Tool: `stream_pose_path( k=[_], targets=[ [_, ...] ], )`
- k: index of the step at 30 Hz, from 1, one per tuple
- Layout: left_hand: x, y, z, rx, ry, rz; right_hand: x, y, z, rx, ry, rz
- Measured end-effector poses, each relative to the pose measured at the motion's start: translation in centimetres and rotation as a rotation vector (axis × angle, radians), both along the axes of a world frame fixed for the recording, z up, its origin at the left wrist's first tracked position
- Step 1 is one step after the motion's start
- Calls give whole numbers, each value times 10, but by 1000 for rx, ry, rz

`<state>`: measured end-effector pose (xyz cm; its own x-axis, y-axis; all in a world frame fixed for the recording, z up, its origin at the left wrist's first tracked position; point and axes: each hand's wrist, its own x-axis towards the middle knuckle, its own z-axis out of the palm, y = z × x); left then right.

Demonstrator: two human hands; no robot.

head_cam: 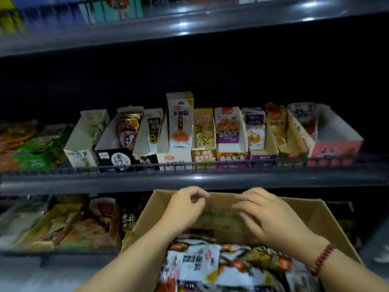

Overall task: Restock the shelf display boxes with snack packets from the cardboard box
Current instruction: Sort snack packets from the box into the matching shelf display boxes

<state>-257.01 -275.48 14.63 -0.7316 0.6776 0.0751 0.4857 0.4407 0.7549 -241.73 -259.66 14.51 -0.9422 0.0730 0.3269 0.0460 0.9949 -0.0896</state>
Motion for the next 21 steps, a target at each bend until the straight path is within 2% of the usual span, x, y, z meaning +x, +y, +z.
stream_pose_path(
  k=[3, 6, 8, 11, 13, 18, 21],
  targets=[
    [31, -2, -26, -169, -169, -51, 45, 4, -14, 18, -109, -87],
    [53, 0, -50, -366, -327, -135, 84, 10, -32, 53, -235, -260],
    [63, 2, -65, -524, -314, -221, 105, 13, -42, 71, -310, -405],
    [74, 5, -90, -699, -269, -327, 126, 12, -47, 24, -289, -490],
    [78, 8, -106, -742, -257, -380, 134, 10, -44, -84, -200, -525],
    [78, 26, -131, -653, -178, -370, 139, 12, -41, -492, -221, -578],
    [69, 39, -148, -729, -88, -376, 139, 10, -41, -493, -208, -582]
  ],
)
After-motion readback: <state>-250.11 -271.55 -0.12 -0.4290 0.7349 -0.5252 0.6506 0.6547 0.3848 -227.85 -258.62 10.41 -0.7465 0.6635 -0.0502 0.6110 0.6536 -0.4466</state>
